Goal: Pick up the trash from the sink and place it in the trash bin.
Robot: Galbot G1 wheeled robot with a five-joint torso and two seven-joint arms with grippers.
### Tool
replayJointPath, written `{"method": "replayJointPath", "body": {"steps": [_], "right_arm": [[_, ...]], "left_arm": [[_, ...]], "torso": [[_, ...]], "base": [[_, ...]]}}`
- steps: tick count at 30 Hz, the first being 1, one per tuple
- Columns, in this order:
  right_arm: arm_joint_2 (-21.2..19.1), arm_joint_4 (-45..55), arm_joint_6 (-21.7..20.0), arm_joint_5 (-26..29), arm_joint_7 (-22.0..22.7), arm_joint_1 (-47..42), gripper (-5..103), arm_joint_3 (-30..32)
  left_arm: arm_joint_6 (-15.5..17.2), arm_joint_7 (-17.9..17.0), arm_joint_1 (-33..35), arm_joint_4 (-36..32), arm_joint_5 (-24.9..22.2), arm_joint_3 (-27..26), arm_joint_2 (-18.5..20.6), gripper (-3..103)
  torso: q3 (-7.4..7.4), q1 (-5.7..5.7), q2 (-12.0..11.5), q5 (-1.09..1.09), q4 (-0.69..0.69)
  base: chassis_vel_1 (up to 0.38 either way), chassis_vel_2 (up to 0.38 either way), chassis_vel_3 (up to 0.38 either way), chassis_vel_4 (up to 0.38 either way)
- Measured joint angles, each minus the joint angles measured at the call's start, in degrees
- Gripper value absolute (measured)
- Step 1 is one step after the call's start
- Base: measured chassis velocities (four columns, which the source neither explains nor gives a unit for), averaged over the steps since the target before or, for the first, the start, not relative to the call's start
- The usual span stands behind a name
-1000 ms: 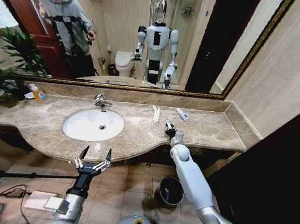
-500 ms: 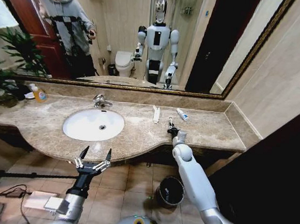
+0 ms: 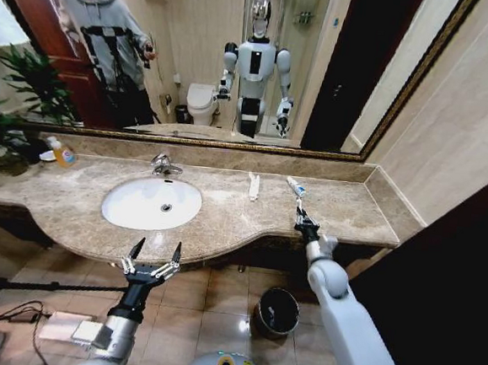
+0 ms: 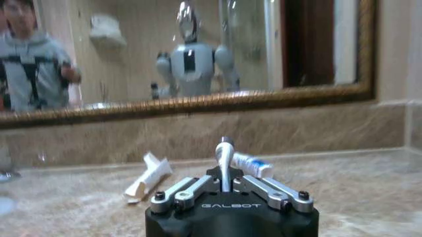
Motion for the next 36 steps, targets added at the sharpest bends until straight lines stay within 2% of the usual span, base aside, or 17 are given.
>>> {"method": "replayJointPath", "body": {"steps": [2, 4, 5, 7, 11, 14, 18, 20, 22, 23, 25, 26, 30, 34, 36], "right_arm": [[2.5, 3.4, 4.2, -2.5, 0.2, -7.5, 5, 1.5], [3.7, 4.3, 7.5, -4.5, 0.4, -10.9, 5, 2.3], [3.7, 4.3, 7.5, -4.5, 0.4, -10.9, 5, 2.3], [5.6, 4.5, 12.0, -8.1, 1.2, -17.0, 5, 3.1], [7.6, 4.0, 15.3, -10.6, 1.3, -23.3, 5, 3.9], [8.0, 3.2, 16.3, -11.0, 1.3, -25.0, 5, 3.9], [7.7, -3.7, 19.2, -11.5, 1.2, -26.9, 5, 2.8], [7.7, -5.5, 18.6, -9.7, 1.1, -26.6, 5, 2.3], [8.3, -8.7, 14.4, -2.4, 0.1, -24.9, 5, 1.3], [8.3, -8.7, 14.4, -2.4, 0.1, -24.9, 5, 1.3], [8.8, -13.5, 10.8, 1.6, -1.1, -21.1, 5, 1.0], [8.8, -13.5, 10.8, 1.6, -1.1, -21.1, 5, 1.0], [8.2, -24.6, 8.8, 1.9, -3.9, -14.1, 5, 0.3], [8.2, -29.5, 8.6, 1.8, -4.6, -11.6, 5, 0.0], [8.3, -36.0, 8.6, 1.5, -5.0, -8.6, 5, -0.6]], "left_arm": [[0.0, 0.0, 0.0, 0.0, 0.0, 0.0, 0.0, 100], [0.0, 0.0, 0.0, 0.0, 0.0, 0.0, 0.0, 100], [0.0, 0.0, 0.0, 0.0, 0.0, 0.0, 0.0, 100], [0.0, 0.0, 0.0, 0.0, 0.0, 0.0, 0.0, 100], [0.0, 0.0, 0.0, 0.0, 0.0, 0.0, 0.0, 100], [0.0, 0.0, 0.0, 0.0, 0.0, 0.0, 0.0, 100], [0.0, 0.0, 0.0, 0.0, 0.0, 0.0, 0.0, 100], [0.0, 0.0, 0.0, 0.0, 0.0, 0.0, 0.0, 100], [0.0, 0.0, 0.0, 0.0, 0.0, 0.0, 0.0, 100], [0.0, 0.0, 0.0, 0.0, 0.0, 0.0, 0.0, 100], [0.0, 0.0, 0.0, 0.0, 0.0, 0.0, 0.0, 100], [0.0, 0.0, 0.0, 0.0, 0.0, 0.0, 0.0, 100], [0.0, 0.0, 0.0, 0.0, 0.0, 0.0, 0.0, 100], [0.0, 0.0, 0.0, 0.0, 0.0, 0.0, 0.0, 100], [0.0, 0.0, 0.0, 0.0, 0.0, 0.0, 0.0, 100]], "torso": [[0.0, -0.01, 0.0, 0.03, -0.02], [0.0, -0.01, 0.0, 0.0, -0.01], [0.0, -0.01, 0.0, 0.0, -0.01], [0.0, 0.0, 0.0, 0.01, -0.01], [0.0, -0.01, 0.0, 0.01, -0.02], [0.0, -0.01, 0.0, 0.01, -0.02], [0.0, 0.0, 0.0, 0.02, -0.01], [0.01, 0.0, 0.0, 0.02, -0.01], [0.01, 0.0, 0.0, 0.02, -0.02], [0.01, 0.0, 0.0, 0.02, -0.02], [0.01, 0.0, 0.0, 0.03, -0.01], [0.01, 0.0, 0.0, 0.03, -0.01], [0.02, 0.01, 0.0, 0.02, 0.0], [0.02, 0.01, 0.0, 0.02, 0.0], [0.02, 0.01, 0.0, 0.03, 0.0]], "base": [[0.0, 0.0, 0.0, 0.0], [0.0, 0.0, 0.0, 0.0], [0.0, 0.0, 0.0, 0.0], [0.0, 0.0, 0.0, 0.0], [0.0, 0.0, 0.0, 0.0], [0.0, 0.0, 0.0, 0.0], [0.0, 0.0, 0.0, 0.0], [0.0, 0.0, 0.0, 0.0], [0.0, 0.0, 0.0, 0.0], [0.0, 0.0, 0.0, 0.0], [0.0, 0.0, 0.0, 0.0], [0.0, 0.0, 0.0, 0.0], [0.0, 0.0, 0.0, 0.0], [0.0, 0.0, 0.0, 0.0], [0.0, 0.0, 0.0, 0.0]]}}
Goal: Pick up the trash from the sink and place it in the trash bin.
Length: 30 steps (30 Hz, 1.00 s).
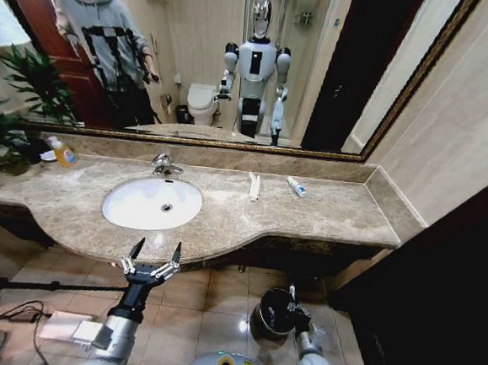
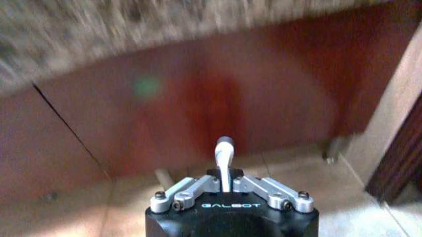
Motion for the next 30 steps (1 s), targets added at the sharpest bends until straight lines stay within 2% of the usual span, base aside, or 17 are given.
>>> {"method": "replayJointPath", "body": {"steps": [3, 6, 8, 12, 20, 30], "right_arm": [[0.0, -4.5, 0.2, -0.5, -0.4, 2.1, 5, -0.4], [0.2, -14.8, 0.5, -1.5, -1.0, 7.5, 5, -1.4], [0.3, -16.6, 0.6, -1.5, -1.1, 8.5, 5, -1.5], [1.3, -27.0, 1.2, -3.3, -2.0, 14.8, 5, -2.0], [3.2, -39.8, 2.7, -6.6, -2.8, 22.8, 5, -1.8], [4.0, -45.5, 3.4, -6.8, -4.3, 26.0, 5, -0.9]], "left_arm": [[0.0, 0.0, 0.0, 0.0, 0.0, 0.0, 0.0, 100], [0.0, 0.0, 0.0, 0.0, 0.0, 0.0, 0.0, 100], [0.0, 0.0, 0.0, 0.0, 0.0, 0.0, 0.0, 100], [0.0, 0.0, 0.0, 0.0, 0.0, 0.0, 0.0, 100], [0.0, 0.0, 0.0, 0.0, 0.0, 0.0, 0.0, 100], [0.0, 0.0, 0.0, 0.0, 0.0, 0.0, 0.0, 100]], "torso": [[0.0, 0.0, 0.0, -0.01, 0.0], [0.0, 0.0, 0.0, -0.01, 0.0], [0.0, 0.0, 0.0, -0.02, 0.0], [0.0, 0.0, 0.0, -0.01, -0.01], [0.0, 0.0, 0.0, -0.02, 0.0], [0.0, -0.01, 0.0, -0.01, 0.0]], "base": [[0.0, 0.0, 0.0, 0.0], [0.0, 0.0, 0.0, 0.0], [0.0, 0.0, 0.0, 0.0], [0.0, 0.0, 0.0, 0.0], [0.0, 0.0, 0.0, 0.0], [0.0, 0.0, 0.0, 0.0]]}}
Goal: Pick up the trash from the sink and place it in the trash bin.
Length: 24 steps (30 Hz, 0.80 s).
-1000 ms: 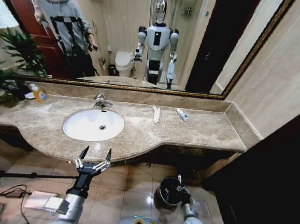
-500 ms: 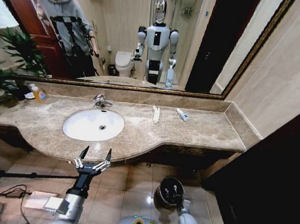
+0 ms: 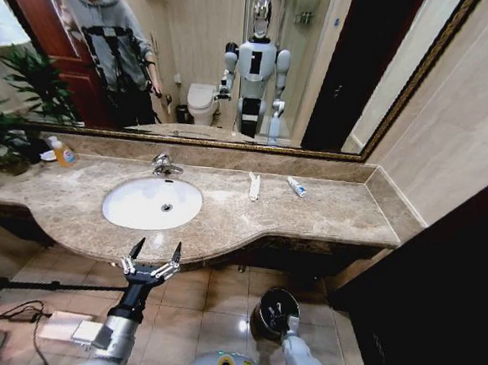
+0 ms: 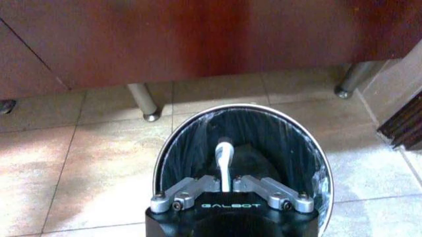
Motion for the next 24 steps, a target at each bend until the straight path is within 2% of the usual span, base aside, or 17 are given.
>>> {"method": "replayJointPath", "body": {"steps": [3, 5, 6, 7, 8, 10, 11, 13, 14, 17, 18, 21, 23, 24], "right_arm": [[0.1, -0.4, 0.0, 0.0, 0.0, 0.2, 3, 0.2], [0.1, -0.4, 0.0, 0.0, 0.0, 0.1, 13, 0.2], [0.1, -0.4, 0.0, 0.0, 0.0, 0.1, 13, 0.2], [0.1, -0.2, 0.0, 0.0, 0.0, 0.0, 19, 0.3], [0.1, -0.1, 0.0, 0.0, 0.0, -0.2, 19, 0.4], [0.0, 0.5, -0.1, 0.2, 0.0, -0.4, 29, 0.7], [0.0, 0.5, -0.1, 0.2, 0.0, -0.4, 29, 0.7], [-0.2, 2.0, -0.2, 0.6, 0.4, -1.0, 41, 1.0], [-0.2, 2.0, -0.2, 0.6, 0.4, -1.0, 41, 1.0], [-0.4, 4.6, 0.3, 1.1, 1.3, -2.2, 57, 1.3], [-0.4, 4.6, 0.3, 1.1, 1.3, -2.2, 57, 1.3], [-0.3, 10.6, -0.3, 1.3, 2.5, -4.6, 74, 1.6], [-0.4, 13.0, -0.8, 1.3, 2.7, -5.6, 74, 1.6], [-0.4, 16.2, -1.3, 1.3, 3.0, -7.3, 78, 1.7]], "left_arm": [[0.0, 0.0, 0.0, 0.0, 0.0, 0.0, 0.0, 100], [0.0, 0.0, 0.0, 0.0, 0.0, 0.0, 0.0, 100], [0.0, 0.0, 0.0, 0.0, 0.0, 0.0, 0.0, 100], [0.0, 0.0, 0.0, 0.0, 0.0, 0.0, 0.0, 100], [0.0, 0.0, 0.0, 0.0, 0.0, 0.0, 0.0, 100], [0.0, 0.0, 0.0, 0.0, 0.0, 0.0, 0.0, 100], [0.0, 0.0, 0.0, 0.0, 0.0, 0.0, 0.0, 100], [0.0, 0.0, 0.0, 0.0, 0.0, 0.0, 0.0, 100], [0.0, 0.0, 0.0, 0.0, 0.0, 0.0, 0.0, 100], [0.0, 0.0, 0.0, 0.0, 0.0, 0.0, 0.0, 100], [0.0, 0.0, 0.0, 0.0, 0.0, 0.0, 0.0, 100], [0.0, 0.0, 0.0, 0.0, 0.0, 0.0, 0.0, 100], [0.0, 0.0, 0.0, 0.0, 0.0, 0.0, 0.0, 100], [0.0, 0.0, 0.0, 0.0, 0.0, 0.0, 0.0, 100]], "torso": [[0.0, 0.0, 0.0, 0.0, 0.0], [0.0, 0.0, 0.0, 0.0, 0.0], [0.0, 0.0, 0.0, 0.0, 0.0], [0.0, 0.0, 0.0, 0.0, 0.0], [0.0, 0.0, 0.0, 0.0, 0.0], [0.0, 0.0, 0.0, 0.0, 0.0], [0.0, 0.0, 0.0, 0.0, 0.0], [0.0, 0.0, 0.0, 0.0, 0.0], [0.0, 0.0, 0.0, 0.0, 0.0], [0.0, 0.0, 0.0, 0.0, 0.0], [0.0, 0.0, 0.0, 0.0, 0.0], [0.0, 0.0, 0.0, 0.0, 0.0], [0.0, 0.0, 0.0, 0.0, 0.0], [-0.01, 0.0, 0.0, 0.01, 0.01]], "base": [[0.0, 0.0, 0.0, 0.0], [0.0, 0.0, 0.0, 0.0], [0.0, 0.0, 0.0, 0.0], [0.0, 0.0, 0.0, 0.0], [0.0, 0.0, 0.0, 0.0], [0.0, 0.0, 0.0, 0.0], [0.0, 0.0, 0.0, 0.0], [0.0, 0.0, 0.0, 0.0], [0.0, 0.0, 0.0, 0.0], [0.0, 0.0, 0.0, 0.0], [0.0, 0.0, 0.0, 0.0], [0.0, 0.0, 0.0, 0.0], [0.0, 0.0, 0.0, 0.0], [0.0, 0.0, 0.0, 0.0]]}}
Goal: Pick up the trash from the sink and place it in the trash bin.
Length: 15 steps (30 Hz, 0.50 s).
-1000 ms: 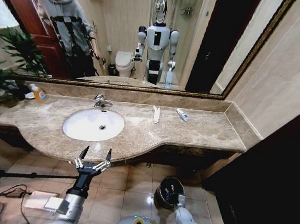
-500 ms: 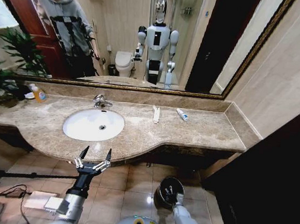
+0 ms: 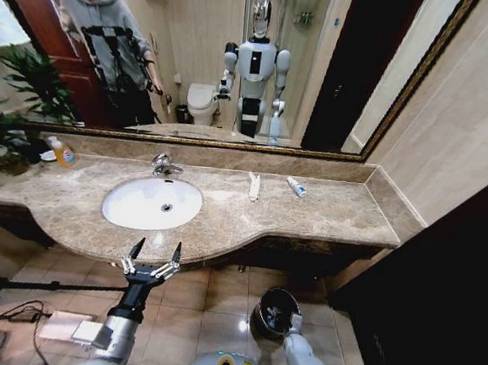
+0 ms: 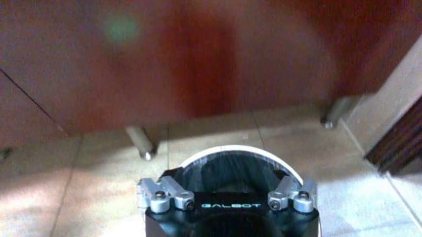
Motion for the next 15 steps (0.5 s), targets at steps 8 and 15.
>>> {"method": "replayJointPath", "body": {"steps": [8, 15], "right_arm": [[-1.2, 23.3, 1.6, -3.1, 1.6, -13.8, 100, 1.3], [-0.8, 40.0, 7.1, -9.9, 5.2, -21.8, 100, 3.8]], "left_arm": [[0.0, 0.0, 0.0, 0.0, 0.0, 0.0, 0.0, 100], [0.0, 0.0, 0.0, 0.0, 0.0, 0.0, 0.0, 100]], "torso": [[0.0, -0.01, 0.0, -0.01, -0.02], [0.0, 0.0, 0.0, -0.01, 0.0]], "base": [[0.0, 0.0, 0.0, 0.0], [0.0, 0.0, 0.0, 0.0]]}}
